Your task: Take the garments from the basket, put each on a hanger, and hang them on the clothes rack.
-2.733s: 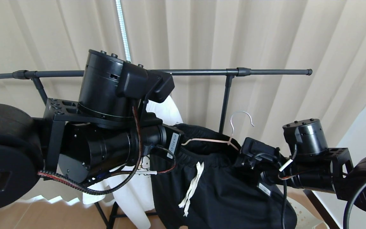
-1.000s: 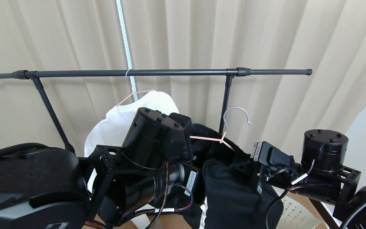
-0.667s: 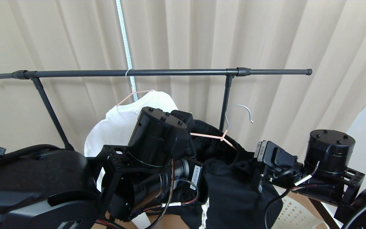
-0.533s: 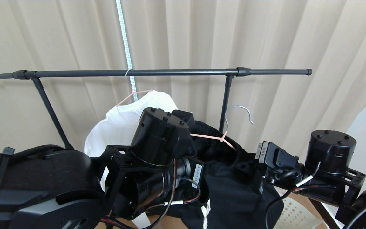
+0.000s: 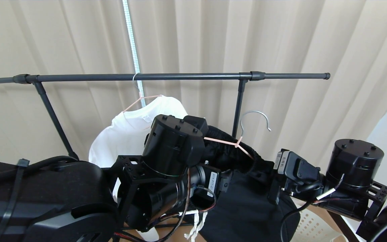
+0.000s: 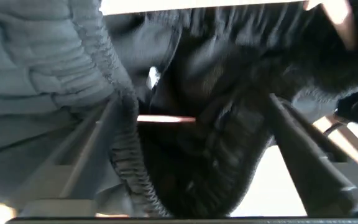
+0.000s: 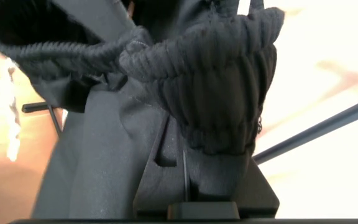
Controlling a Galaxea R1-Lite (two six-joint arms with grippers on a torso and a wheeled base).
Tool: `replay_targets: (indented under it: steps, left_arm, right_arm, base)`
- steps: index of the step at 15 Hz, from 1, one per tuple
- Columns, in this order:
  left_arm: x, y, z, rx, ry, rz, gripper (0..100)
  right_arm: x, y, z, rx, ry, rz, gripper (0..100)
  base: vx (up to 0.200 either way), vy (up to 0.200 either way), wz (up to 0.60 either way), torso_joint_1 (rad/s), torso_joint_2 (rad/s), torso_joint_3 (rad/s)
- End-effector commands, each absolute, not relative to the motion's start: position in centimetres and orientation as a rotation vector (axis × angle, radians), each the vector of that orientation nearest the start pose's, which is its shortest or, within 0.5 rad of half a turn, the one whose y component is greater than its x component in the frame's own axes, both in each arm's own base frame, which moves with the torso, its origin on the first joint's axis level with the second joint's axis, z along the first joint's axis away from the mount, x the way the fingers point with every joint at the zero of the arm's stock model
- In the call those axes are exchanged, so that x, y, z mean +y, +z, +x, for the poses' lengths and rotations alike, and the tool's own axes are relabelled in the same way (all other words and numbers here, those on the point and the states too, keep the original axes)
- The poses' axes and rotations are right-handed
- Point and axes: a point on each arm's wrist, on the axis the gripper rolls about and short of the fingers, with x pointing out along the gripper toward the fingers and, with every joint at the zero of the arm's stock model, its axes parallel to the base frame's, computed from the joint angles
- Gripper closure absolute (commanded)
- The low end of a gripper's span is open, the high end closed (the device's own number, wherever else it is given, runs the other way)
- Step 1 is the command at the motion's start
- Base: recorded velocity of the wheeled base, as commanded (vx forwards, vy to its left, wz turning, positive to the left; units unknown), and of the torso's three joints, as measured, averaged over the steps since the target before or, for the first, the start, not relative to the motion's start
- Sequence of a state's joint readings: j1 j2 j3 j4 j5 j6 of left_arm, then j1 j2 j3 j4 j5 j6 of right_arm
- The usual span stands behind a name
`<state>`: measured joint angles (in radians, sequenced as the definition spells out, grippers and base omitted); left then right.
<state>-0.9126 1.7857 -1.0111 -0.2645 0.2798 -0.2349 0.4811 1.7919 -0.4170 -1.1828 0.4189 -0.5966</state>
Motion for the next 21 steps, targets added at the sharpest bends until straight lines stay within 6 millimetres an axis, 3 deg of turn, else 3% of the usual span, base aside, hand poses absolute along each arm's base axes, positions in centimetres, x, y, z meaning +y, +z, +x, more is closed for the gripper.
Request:
replay_targets:
  steps: [1, 8, 11, 13, 14, 15, 17, 21]
  left_arm:
    - [-25.3, 18.1, 20.3, 0.484, -0.566, 0.061, 0]
    - [-21.9, 19.8, 17.6, 0.448, -0.574, 0.036, 0]
    - [-19.7, 21.6, 16.6, 0.381, -0.575, 0.044, 0]
    - [-17.6, 22.8, 17.5, 0.338, -0.557, 0.047, 0]
    - [-15.2, 23.6, 19.3, 0.309, -0.584, 0.071, 0]
    - [-14.1, 23.7, 20.2, 0.301, -0.605, 0.091, 0]
    - [-13.5, 23.8, 20.7, 0.302, -0.627, 0.104, 0]
    - [-12.0, 24.8, 23.1, 0.295, -0.991, 0.307, 0]
  right_arm:
    - [13.5, 11.6, 23.8, -0.071, 0.931, -0.561, 100]
    - [13.6, 11.1, 24.2, -0.060, 0.931, -0.561, 100]
    - [13.5, 10.9, 24.0, -0.062, 0.972, -0.553, 100]
    - [13.3, 10.8, 24.1, -0.064, 1.000, -0.546, 100]
    - [13.2, 10.7, 23.9, -0.064, 1.021, -0.542, 100]
    - [13.2, 10.7, 23.8, -0.066, 1.031, -0.541, 100]
    - [13.1, 10.6, 23.7, -0.064, 1.040, -0.539, 100]
    - [12.9, 10.5, 23.0, -0.111, 1.087, -0.532, 100]
  base:
    - [0.000, 0.000, 0.00, 0.000, 0.00, 0.000]
    - [0.000, 0.000, 0.00, 0.000, 0.00, 0.000]
    - [0.000, 0.000, 0.00, 0.000, 0.00, 0.000]
    - [0.000, 0.000, 0.00, 0.000, 0.00, 0.000]
    - [0.000, 0.000, 0.00, 0.000, 0.00, 0.000]
    - [0.000, 0.000, 0.00, 0.000, 0.00, 0.000]
    - [0.000, 0.000, 0.00, 0.000, 0.00, 0.000]
    - [0.000, 0.000, 0.00, 0.000, 0.00, 0.000]
